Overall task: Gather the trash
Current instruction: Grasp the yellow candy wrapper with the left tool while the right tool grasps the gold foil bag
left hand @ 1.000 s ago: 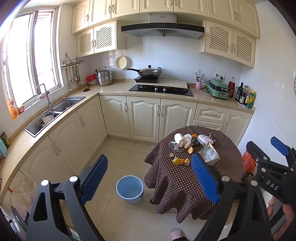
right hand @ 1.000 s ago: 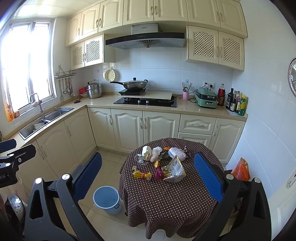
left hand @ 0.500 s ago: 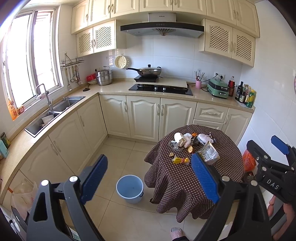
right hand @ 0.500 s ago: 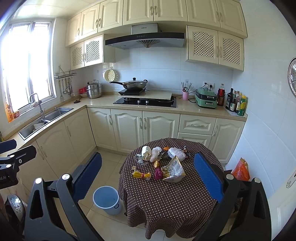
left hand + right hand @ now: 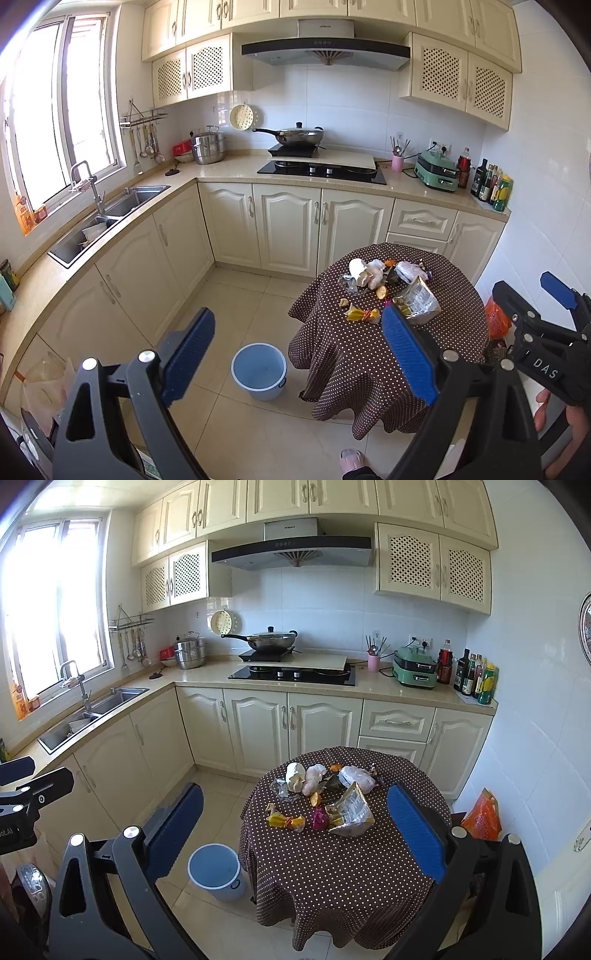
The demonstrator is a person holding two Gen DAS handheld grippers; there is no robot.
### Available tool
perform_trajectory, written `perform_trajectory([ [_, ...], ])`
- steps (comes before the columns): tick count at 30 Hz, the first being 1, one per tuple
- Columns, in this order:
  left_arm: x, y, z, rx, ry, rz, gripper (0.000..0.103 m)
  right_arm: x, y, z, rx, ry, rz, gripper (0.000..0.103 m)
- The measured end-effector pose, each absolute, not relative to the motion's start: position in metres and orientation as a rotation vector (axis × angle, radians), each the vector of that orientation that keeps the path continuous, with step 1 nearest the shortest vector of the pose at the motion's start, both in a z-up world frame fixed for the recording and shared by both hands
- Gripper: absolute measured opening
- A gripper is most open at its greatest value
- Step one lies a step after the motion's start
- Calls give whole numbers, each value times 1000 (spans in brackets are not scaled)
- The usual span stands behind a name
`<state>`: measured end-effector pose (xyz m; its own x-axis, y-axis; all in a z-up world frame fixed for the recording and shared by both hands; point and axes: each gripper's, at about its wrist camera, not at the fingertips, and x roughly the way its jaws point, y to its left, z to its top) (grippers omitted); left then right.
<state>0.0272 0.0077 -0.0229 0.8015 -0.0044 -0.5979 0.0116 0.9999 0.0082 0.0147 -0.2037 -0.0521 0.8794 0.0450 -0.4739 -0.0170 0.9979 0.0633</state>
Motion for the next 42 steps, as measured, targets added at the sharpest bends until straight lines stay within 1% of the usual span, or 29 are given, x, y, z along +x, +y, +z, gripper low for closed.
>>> perform_trajectory([
  [11,58,3,-44,5,718,0,90,47,-220,-78,100,572,30,96],
  [19,122,-21,-83,-4,838,-16,90,107,-249,-121,115,670,9,96],
  [26,216,-68,-137,-30,981,-44,90,183,-289,-174,82,778,4,96],
  [29,262,-94,-167,-20,1061,-42,90,222,-313,-201,89,852,-8,96],
  [32,292,-111,-193,-39,1137,-53,90,250,-331,-224,89,913,-6,96],
  [40,365,-143,-284,-62,1329,-17,90,309,-353,-289,110,1078,48,96],
  [41,369,-143,-291,-68,1353,-11,90,316,-355,-298,114,1099,60,95],
  [42,376,-143,-303,-97,1383,-7,90,322,-355,-305,116,1119,69,92],
])
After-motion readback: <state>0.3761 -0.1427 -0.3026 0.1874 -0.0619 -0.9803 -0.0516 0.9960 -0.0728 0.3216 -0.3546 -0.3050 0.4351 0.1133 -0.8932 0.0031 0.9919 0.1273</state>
